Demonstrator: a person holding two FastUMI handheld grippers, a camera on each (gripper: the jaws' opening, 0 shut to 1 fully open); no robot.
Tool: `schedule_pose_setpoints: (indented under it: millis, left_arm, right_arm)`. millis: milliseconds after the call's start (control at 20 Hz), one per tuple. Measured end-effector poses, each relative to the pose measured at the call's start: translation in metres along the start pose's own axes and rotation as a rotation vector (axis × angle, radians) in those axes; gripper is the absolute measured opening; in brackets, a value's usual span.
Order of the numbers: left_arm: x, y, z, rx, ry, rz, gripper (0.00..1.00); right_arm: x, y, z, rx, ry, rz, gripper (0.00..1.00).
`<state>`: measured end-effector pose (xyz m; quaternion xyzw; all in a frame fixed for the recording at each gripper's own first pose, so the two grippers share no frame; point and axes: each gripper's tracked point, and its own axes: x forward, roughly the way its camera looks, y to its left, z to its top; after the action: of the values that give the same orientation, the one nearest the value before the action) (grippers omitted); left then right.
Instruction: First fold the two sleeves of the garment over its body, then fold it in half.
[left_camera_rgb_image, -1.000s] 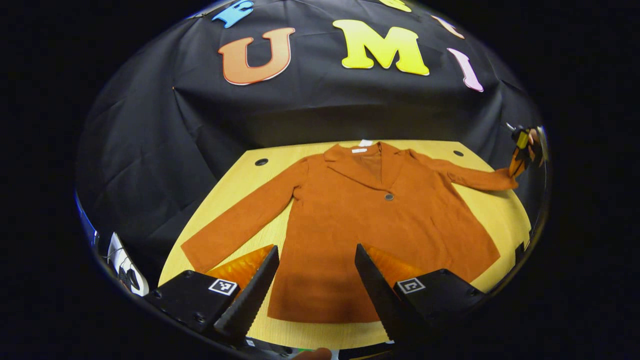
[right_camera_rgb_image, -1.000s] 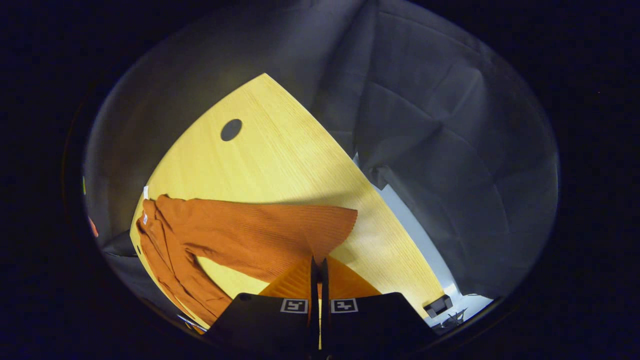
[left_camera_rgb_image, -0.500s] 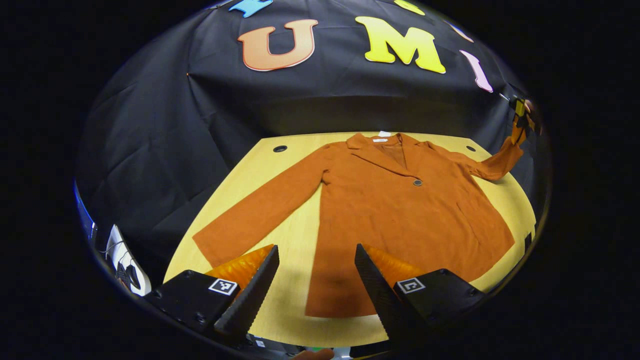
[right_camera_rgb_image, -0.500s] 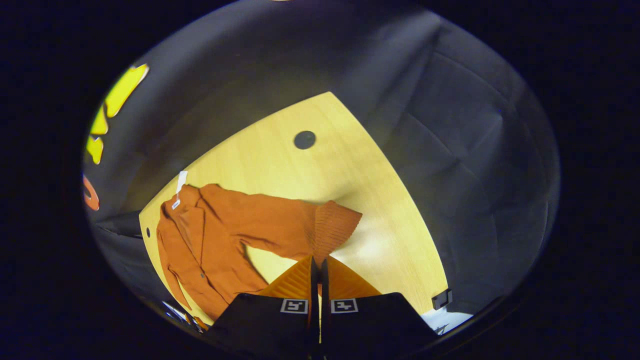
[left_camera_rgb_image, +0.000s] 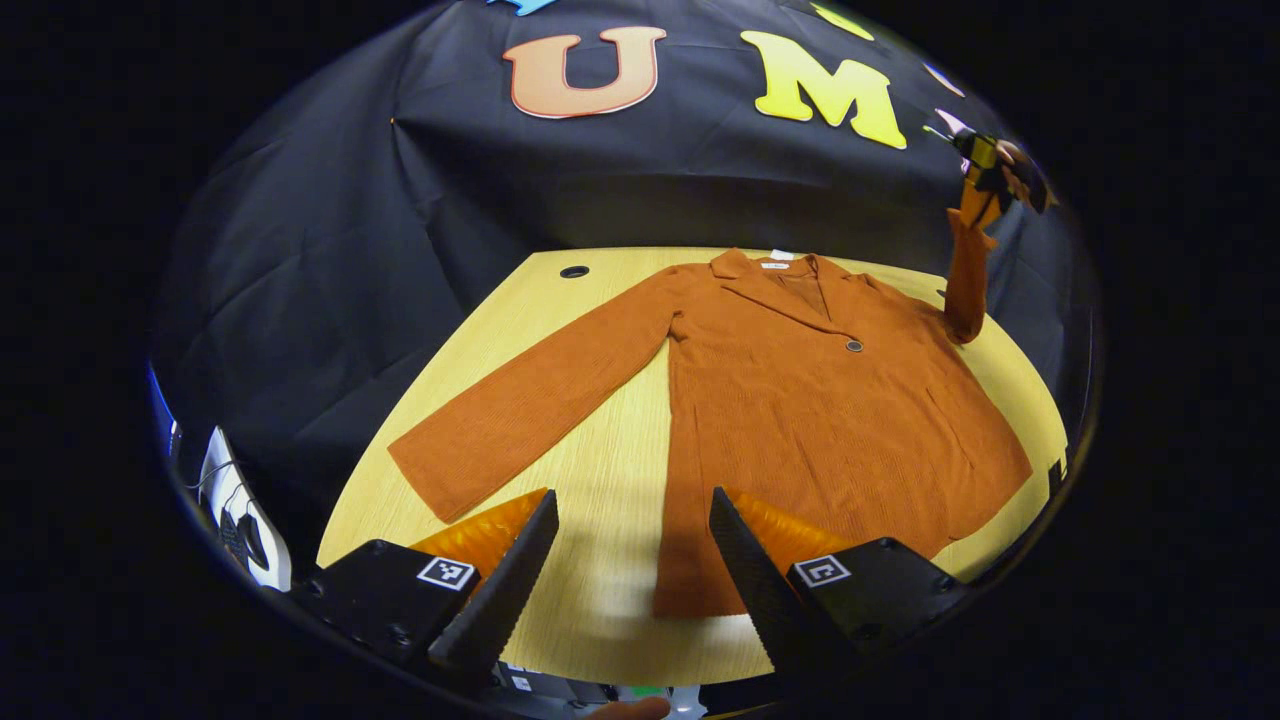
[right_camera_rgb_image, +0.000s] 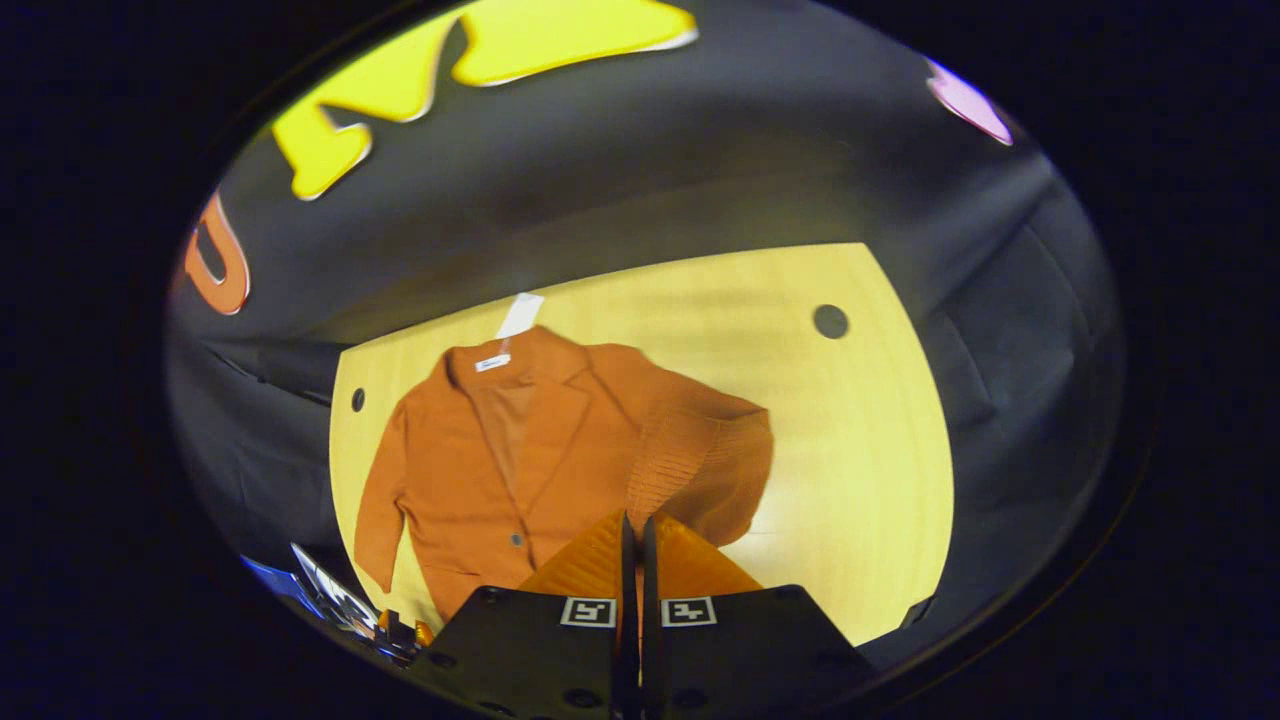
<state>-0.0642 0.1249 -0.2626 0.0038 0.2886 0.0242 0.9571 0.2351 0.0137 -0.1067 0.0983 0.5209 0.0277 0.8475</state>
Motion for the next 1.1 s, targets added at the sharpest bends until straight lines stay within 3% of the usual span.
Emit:
schedule_pose_setpoints:
  millis: [450,650,800,900,1100]
  left_arm:
    - [-0.002,0.045,-0.006,-0.016,0.004,0.077,0.99]
    - [-0.009,0.053,-0.016,-0.012,0.014,0.093,0.99]
    - [-0.017,0.062,-0.028,-0.028,0.028,0.122,1.00]
    - [-0.024,0.062,-0.030,-0.092,0.023,0.120,0.99]
    - [-0.035,0.067,-0.034,-0.146,0.039,0.129,0.99]
  right_arm:
    - [0.058,0.198,-0.033,-0.181,0.081,0.113,0.02]
    - [0.091,0.279,-0.064,-0.187,0.148,0.198,0.02]
    - [0.126,0.306,-0.082,-0.257,0.182,0.164,0.02]
    - [0.150,0.321,-0.093,-0.293,0.202,0.140,0.02]
    - [0.191,0.329,-0.104,-0.213,0.229,0.103,0.02]
